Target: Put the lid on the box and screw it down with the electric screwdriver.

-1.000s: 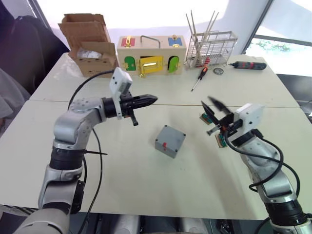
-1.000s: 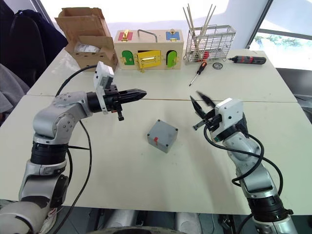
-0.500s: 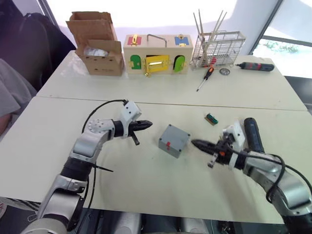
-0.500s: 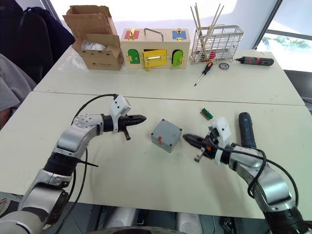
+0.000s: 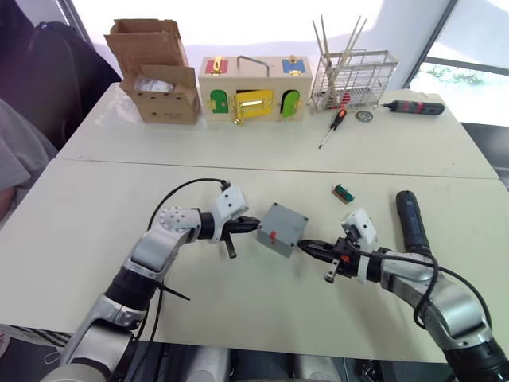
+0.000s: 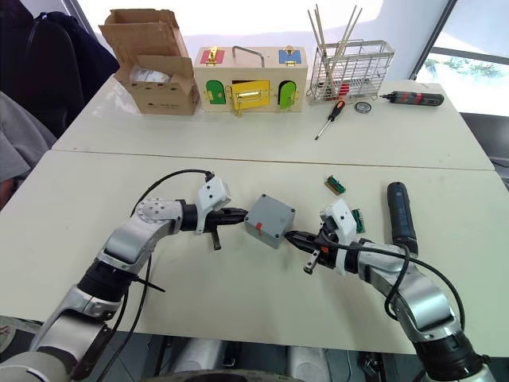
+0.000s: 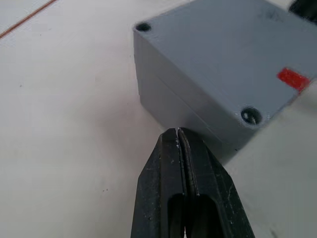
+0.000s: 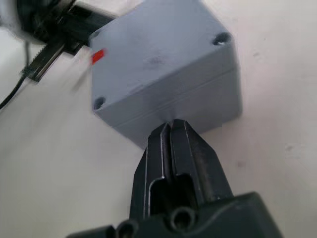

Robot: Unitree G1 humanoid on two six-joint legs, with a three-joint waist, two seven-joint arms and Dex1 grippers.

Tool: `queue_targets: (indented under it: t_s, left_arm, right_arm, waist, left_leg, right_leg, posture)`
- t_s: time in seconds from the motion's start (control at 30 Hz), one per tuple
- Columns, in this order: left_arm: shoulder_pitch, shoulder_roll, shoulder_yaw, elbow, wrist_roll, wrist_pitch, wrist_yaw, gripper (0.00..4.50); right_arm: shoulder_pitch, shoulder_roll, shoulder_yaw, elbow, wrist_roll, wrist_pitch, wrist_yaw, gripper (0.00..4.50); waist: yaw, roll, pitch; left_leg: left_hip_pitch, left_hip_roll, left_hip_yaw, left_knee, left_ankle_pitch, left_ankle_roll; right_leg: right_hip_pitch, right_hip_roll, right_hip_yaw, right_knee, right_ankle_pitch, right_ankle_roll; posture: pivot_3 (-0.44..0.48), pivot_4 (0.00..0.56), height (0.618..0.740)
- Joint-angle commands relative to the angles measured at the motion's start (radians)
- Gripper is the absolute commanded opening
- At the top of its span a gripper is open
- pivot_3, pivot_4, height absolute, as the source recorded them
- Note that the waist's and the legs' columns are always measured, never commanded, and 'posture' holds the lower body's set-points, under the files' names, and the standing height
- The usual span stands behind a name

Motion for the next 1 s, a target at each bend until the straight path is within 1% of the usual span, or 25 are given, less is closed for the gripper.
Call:
queue_targets:
  t_s: [0.03,0.2,0.43,0.5,0.6,0.67,0.77,0.83,0.9,1.0]
  left_arm:
    - [0.011,-0.019,-0.026,-0.08,-0.016,0.023,-0.004,0.0]
    - [0.029,-0.022,-0.022,-0.128,-0.026,0.066,0.005,0.0]
    - [0.018,-0.029,0.0,-0.101,-0.003,0.061,0.046,0.0]
    - [0.01,-0.013,0.021,-0.094,0.007,0.06,0.065,0.0]
    - [-0.011,0.036,0.081,-0.104,0.02,0.059,0.098,0.0]
    - [-0.022,0.053,0.147,-0.139,-0.026,0.09,0.104,0.0]
    - [-0.047,0.052,0.243,-0.195,-0.134,0.174,0.101,0.0]
    - [-0.058,0.057,0.273,-0.239,-0.195,0.225,0.084,0.0]
    - [-0.06,0.069,0.272,-0.296,-0.248,0.272,0.059,0.0]
    - [-0.058,0.084,0.229,-0.356,-0.309,0.303,0.002,0.0]
  right_arm:
    - [-0.039,0.039,0.023,0.006,-0.03,-0.035,-0.008,0.02]
    - [-0.057,0.071,0.021,0.039,-0.068,-0.048,-0.012,0.02]
    - [-0.03,0.066,0.004,0.02,-0.068,-0.036,0.005,0.02]
    - [-0.024,0.065,-0.03,0.011,-0.065,-0.021,-0.02,0.02]
    - [0.001,0.058,-0.13,-0.038,-0.017,0.032,-0.059,0.02]
    - [0.034,0.045,-0.188,-0.094,0.019,0.076,-0.072,0.02]
    - [0.082,0.044,-0.275,-0.195,0.104,0.136,-0.081,0.02]
    - [0.109,0.047,-0.322,-0.241,0.147,0.155,-0.086,0.02]
    - [0.142,0.051,-0.365,-0.265,0.161,0.151,-0.102,0.02]
    - [0.214,0.055,-0.43,-0.284,0.136,0.132,-0.145,0.82]
  waist:
    - [0.001,0.0,0.0]
    - [0.002,0.0,0.0]
    - [0.003,0.0,0.0]
    - [0.003,0.0,0.0]
    - [0.002,0.0,0.0]
    - [0.003,0.0,0.0]
    - [0.003,0.0,0.0]
    - [0.003,0.0,0.0]
    - [0.003,0.0,0.0]
    - [0.004,0.0,0.0]
  left_leg:
    - [0.0,0.0,0.0,0.0,0.0,0.0]
    - [0.0,0.0,0.0,0.0,0.0,0.0]
    - [0.0,0.0,0.0,0.0,0.0,0.0]
    - [0.0,0.0,0.0,0.0,0.0,0.0]
    - [-0.001,0.0,0.0,0.0,0.0,0.0]
    - [-0.002,0.0,0.0,0.0,0.0,0.0]
    - [-0.009,0.0,0.0,0.0,0.001,-0.001]
    - [-0.014,0.0,0.0,0.002,0.005,-0.008]
    - [-0.014,0.0,0.0,0.002,0.005,-0.008]
    - [-0.013,0.0,0.0,0.002,0.002,-0.004]
  right_leg:
    - [0.0,0.0,0.0,0.0,0.0,0.0]
    - [0.0,0.0,0.0,0.0,0.0,0.0]
    - [0.0,0.0,0.0,0.0,0.0,0.0]
    - [0.0,0.0,0.0,0.0,0.0,0.0]
    - [-0.001,0.0,0.0,0.0,0.0,0.0]
    - [-0.003,0.0,0.0,0.001,0.0,0.0]
    - [-0.009,0.0,0.0,0.002,0.0,0.0]
    - [-0.014,0.0,0.0,0.003,0.0,0.0]
    - [-0.014,0.0,0.0,0.003,0.0,0.0]
    - [-0.014,0.0,0.0,0.003,0.0,0.0]
  posture:
    - [0.0,0.15,0.735]
    - [0.0,0.15,0.735]
    - [0.0,0.15,0.735]
    - [0.0,0.15,0.735]
    - [0.0,0.15,0.735]
    - [0.0,0.15,0.735]
    - [0.0,0.15,0.735]
    - [0.0,0.15,0.735]
    - [0.0,0.15,0.735]
    - [0.0,0.15,0.735]
